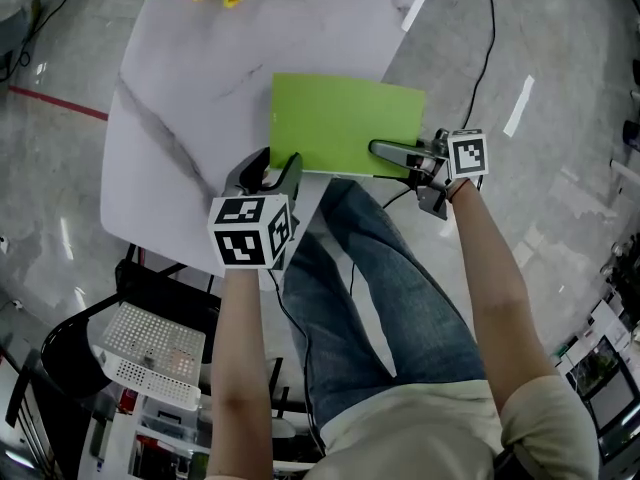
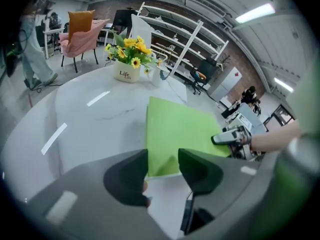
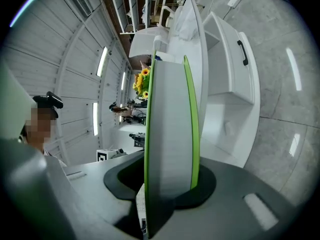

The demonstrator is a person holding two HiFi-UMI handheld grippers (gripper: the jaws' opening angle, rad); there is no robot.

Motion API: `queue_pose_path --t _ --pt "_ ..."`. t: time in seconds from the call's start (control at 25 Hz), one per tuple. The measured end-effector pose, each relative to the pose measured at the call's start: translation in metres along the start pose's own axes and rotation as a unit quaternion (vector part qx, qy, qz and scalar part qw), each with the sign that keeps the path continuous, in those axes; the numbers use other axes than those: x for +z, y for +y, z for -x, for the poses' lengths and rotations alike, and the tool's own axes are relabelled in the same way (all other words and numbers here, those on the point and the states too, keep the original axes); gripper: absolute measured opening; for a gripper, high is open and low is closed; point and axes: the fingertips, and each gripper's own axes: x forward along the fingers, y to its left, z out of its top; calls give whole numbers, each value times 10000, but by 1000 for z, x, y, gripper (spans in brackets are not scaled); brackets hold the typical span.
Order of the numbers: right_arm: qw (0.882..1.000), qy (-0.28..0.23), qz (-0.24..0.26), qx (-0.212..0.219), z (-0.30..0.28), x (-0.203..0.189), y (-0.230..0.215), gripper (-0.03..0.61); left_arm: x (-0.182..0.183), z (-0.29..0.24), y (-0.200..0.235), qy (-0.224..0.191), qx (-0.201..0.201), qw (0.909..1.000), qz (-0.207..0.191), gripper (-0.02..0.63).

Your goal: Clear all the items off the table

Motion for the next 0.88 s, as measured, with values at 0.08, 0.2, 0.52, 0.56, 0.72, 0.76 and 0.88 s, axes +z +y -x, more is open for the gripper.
queue_pose_path --t 0.08,0.2,0.52,0.56,0.72,0.76,0.88 --pt "10000 4 30 -3 -4 -2 6 135 -1 9 3 -80 53 9999 75 190" --pt "9999 -46 72 -96 -7 -3 13 130 -2 26 8 -219 157 9995 187 164" --pt "9987 202 262 -390 -17 -19 32 123 -10 72 9 -470 281 9979 341 116" --pt "9987 227 245 -394 -19 -22 35 123 -13 78 9 -491 296 9977 364 112" --pt "9987 282 241 -335 -28 -32 52 121 -22 101 9 -581 390 9965 454 95" --pt "9987 294 264 -311 -31 -34 58 121 -24 107 9 -596 420 9962 477 92" --pt "9985 362 301 -273 -38 -41 74 121 -30 127 9 -652 520 9947 593 76"
